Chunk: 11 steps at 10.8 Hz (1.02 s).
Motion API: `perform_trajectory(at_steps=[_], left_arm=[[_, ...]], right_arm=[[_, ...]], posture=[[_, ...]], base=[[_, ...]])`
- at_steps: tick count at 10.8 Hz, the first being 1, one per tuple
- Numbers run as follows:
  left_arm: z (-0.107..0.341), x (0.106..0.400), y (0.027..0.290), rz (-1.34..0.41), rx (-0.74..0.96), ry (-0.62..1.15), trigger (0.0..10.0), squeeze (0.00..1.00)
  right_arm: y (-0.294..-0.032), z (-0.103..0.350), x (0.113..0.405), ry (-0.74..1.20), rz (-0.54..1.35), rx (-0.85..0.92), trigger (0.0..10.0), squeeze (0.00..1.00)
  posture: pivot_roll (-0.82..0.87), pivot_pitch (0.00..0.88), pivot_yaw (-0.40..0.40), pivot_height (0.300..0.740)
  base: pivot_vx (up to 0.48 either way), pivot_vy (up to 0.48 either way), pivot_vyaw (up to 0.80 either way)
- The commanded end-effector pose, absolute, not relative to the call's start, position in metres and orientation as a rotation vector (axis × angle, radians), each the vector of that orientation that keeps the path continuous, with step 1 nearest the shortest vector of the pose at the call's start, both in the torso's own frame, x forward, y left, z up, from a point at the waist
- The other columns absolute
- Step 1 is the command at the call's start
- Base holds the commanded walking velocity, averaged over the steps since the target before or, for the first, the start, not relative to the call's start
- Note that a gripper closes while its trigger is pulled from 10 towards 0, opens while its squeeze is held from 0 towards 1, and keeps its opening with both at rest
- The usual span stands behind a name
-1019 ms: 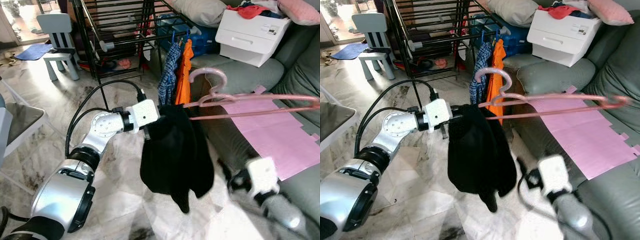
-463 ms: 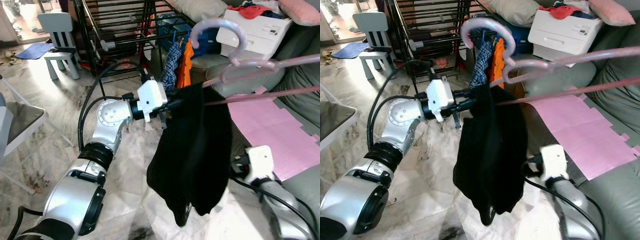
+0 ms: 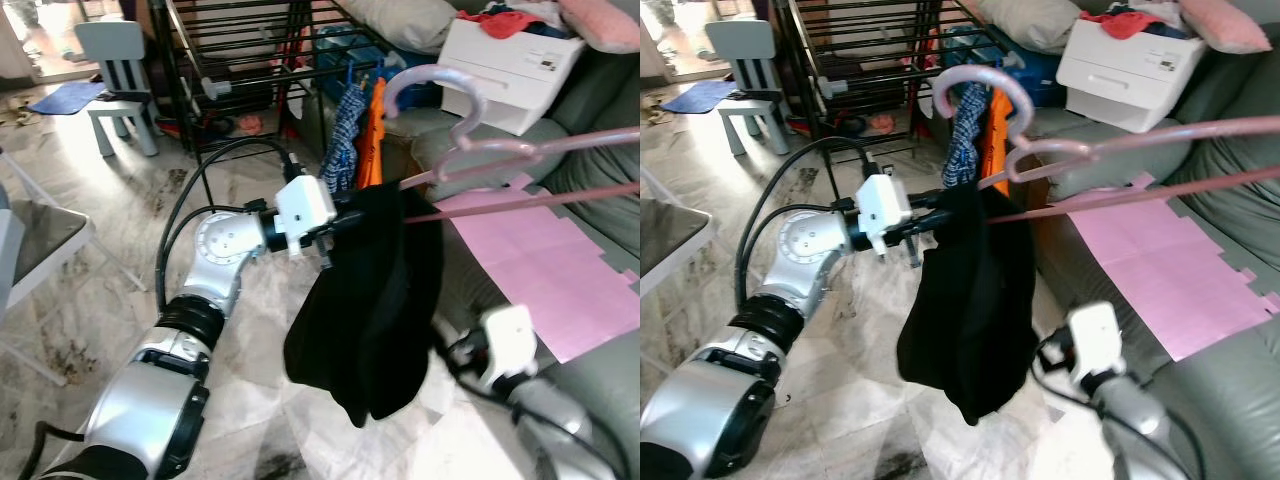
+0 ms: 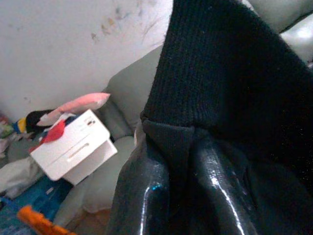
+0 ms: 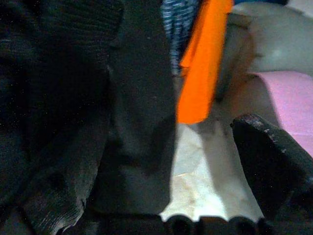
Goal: Hang hanger
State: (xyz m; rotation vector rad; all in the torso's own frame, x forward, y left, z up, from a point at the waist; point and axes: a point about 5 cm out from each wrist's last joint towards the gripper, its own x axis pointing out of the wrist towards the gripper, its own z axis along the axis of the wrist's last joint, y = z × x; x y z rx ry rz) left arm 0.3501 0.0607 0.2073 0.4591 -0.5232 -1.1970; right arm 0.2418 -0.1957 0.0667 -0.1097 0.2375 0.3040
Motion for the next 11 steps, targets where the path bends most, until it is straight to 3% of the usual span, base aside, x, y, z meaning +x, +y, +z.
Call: perform_trajectory(at_steps=[1,5,8,9,11], left_arm=[[0.223,0.350,0.054,-1.198,0.468,-0.585,0.0,0.00],[0.220,0.351,0.048,-1.187,0.483,-0.564,0.0,0.00],[0.178,0.356,0.058,-1.093,0.553,-0.368,0.0,0.00],[0.171,0.357,0.060,-1.059,0.567,-0.336,0.0,0.00],[0.173,0.357,0.054,-1.051,0.541,-0.356,0.0,0.00]], right_arm=[[-0.184,0.069,0.241,0.233,0.373,-0.092,10.0,0.00],[-0.163,0.075,0.243,0.201,0.489,-0.090,10.0,0.00],[-0.178,0.099,0.252,0.062,0.301,-0.251,10.0,0.00],[-0.179,0.104,0.251,0.040,0.245,-0.227,10.0,0.00],[-0.163,0.092,0.241,0.079,0.317,-0.203,10.0,0.00]], posture=[[0.01,0.000,-0.030,0.740],[0.03,0.000,-0.038,0.740],[0.02,0.000,-0.031,0.740],[0.01,0.000,-0.029,0.740],[0.00,0.000,-0.026,0.740]], base=[[0.000,0.000,0.00],[0.000,0.000,0.00],[0.000,0.000,0.00],[0.000,0.000,0.00],[0.000,0.000,0.00]])
